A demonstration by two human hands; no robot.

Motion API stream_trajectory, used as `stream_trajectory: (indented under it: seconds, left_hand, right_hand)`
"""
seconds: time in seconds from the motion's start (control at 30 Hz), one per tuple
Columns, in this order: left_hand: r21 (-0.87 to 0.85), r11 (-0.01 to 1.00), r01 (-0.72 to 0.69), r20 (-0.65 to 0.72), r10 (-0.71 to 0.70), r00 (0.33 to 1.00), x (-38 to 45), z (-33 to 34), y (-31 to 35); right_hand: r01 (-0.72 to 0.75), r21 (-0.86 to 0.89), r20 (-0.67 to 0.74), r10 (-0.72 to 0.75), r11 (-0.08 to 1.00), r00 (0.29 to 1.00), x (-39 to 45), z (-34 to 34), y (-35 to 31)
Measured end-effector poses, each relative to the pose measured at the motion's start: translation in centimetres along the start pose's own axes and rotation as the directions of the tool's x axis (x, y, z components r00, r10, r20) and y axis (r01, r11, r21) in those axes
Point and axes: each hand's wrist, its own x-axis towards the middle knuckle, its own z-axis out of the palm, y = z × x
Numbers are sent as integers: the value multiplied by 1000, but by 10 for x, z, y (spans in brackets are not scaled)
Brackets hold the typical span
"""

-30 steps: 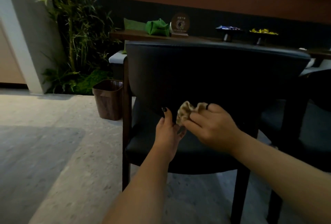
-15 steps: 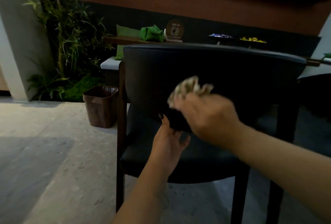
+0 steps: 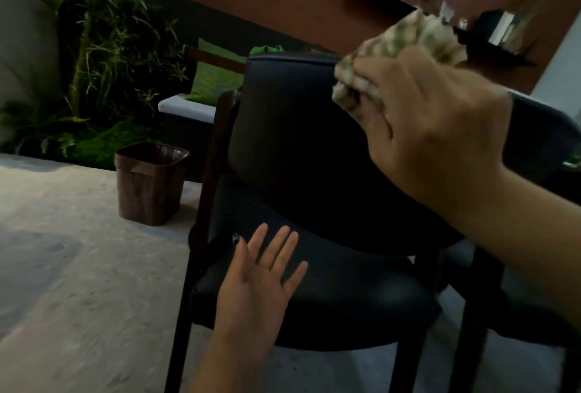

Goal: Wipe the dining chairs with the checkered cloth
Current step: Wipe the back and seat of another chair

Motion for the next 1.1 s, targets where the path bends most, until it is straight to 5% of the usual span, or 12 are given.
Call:
stream_trajectory:
  seconds: [0.13,0.23,0.37,0.47,0.6,0.7,0.83,0.93,1.1]
  left_hand:
    - [49,999,11,-2,-11,1000,4,3,4]
    - [3,1000,31,-11,-31,999,4,10,5]
    - [-17,997,73,118,-71,991,1,21,9]
    - [-35,995,98,158,-91,983,-2,22,14]
    - [-81,990,117,100,-109,989,0,27,19]
    - [3,997,82,119,-82,989,-2,34,20]
    - [89,996,19,137,-31,990,-6,40,20]
    - [178,984,-27,148,1,989,-8,44,17]
    - [254,966,-44,154,5,988,-12,44,11]
  right_hand:
    - [41,28,34,-42,999,999,-13,10,-24]
    - [220,92,114,-230,971,967,-36,20,-50]
    - [427,235,355,-486,873,799,-72,33,-79]
    - [484,233,441,-535,843,721,-69,33,-83]
    - [312,160,217,-341,937,915,-14,21,-52]
    - [24,67,253,-40,997,967,25,14,-19]
    - [169,-63,209,-153,984,966,14,18,-33]
    - [349,28,294,-341,937,893,-16,29,-61]
    - [610,217,537,-615,762,577,-43,30,-88]
